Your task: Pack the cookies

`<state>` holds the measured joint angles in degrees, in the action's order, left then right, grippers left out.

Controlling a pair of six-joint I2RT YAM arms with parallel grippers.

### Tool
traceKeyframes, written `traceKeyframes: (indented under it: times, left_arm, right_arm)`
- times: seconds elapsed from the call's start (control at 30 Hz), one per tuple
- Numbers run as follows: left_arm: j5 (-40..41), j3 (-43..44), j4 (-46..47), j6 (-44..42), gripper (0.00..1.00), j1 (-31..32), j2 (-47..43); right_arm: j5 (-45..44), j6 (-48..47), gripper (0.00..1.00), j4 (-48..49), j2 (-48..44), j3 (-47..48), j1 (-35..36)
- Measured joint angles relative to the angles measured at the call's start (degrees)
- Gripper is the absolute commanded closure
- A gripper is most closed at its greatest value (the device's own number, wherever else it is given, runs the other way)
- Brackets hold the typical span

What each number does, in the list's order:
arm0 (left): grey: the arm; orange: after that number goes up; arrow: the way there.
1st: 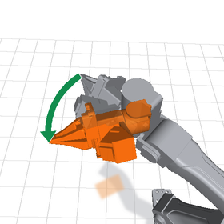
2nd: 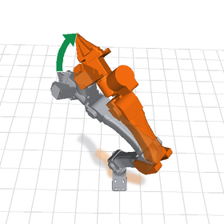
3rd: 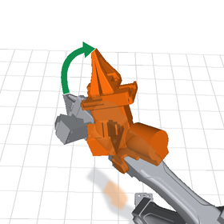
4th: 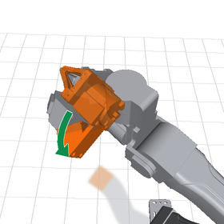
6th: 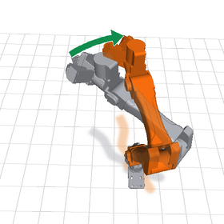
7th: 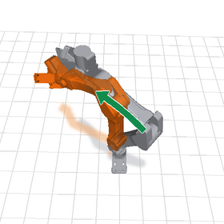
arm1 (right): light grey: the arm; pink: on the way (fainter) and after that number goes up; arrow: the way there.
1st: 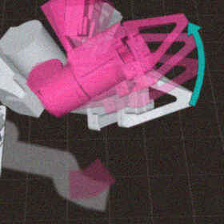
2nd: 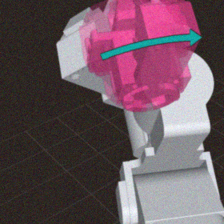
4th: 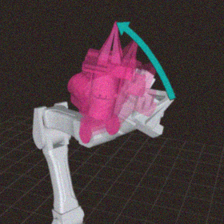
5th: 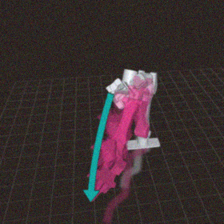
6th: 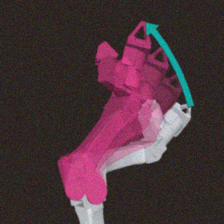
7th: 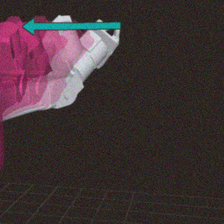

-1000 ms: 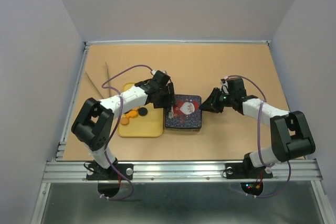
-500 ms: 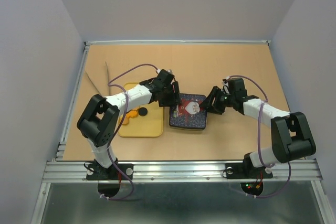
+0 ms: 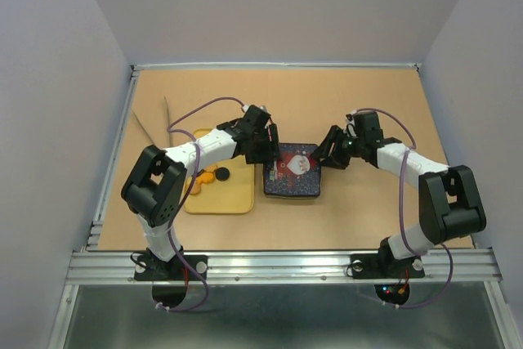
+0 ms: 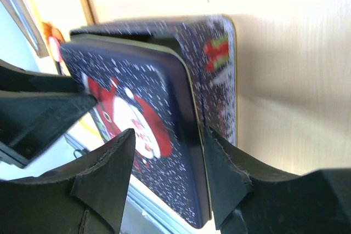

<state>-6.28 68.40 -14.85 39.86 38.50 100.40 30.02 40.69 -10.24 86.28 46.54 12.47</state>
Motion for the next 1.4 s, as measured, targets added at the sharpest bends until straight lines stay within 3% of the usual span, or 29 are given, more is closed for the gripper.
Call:
traceKeyframes:
  times: [0.3,0.63,1.4]
  left_arm:
    - [0.07,2.38,-0.61,-0.61,0.27,-0.81,0.04]
    - [-0.17,5.11,-0.87,-2.12,0.27,-2.82,3.06]
    - [-5.95,9.86,-0.63,-7.15,0.27,-8.5,8.81]
  right_arm:
    - [-0.26,-1.51,0.41,-1.38,2.34,6.1,-1.27]
    - [-1.16,-2.16,0.43,-1.95,5.46,6.78,-1.62]
    - [-2.16,-1.88,0.47,-2.54,14.16,14.86,-1.64]
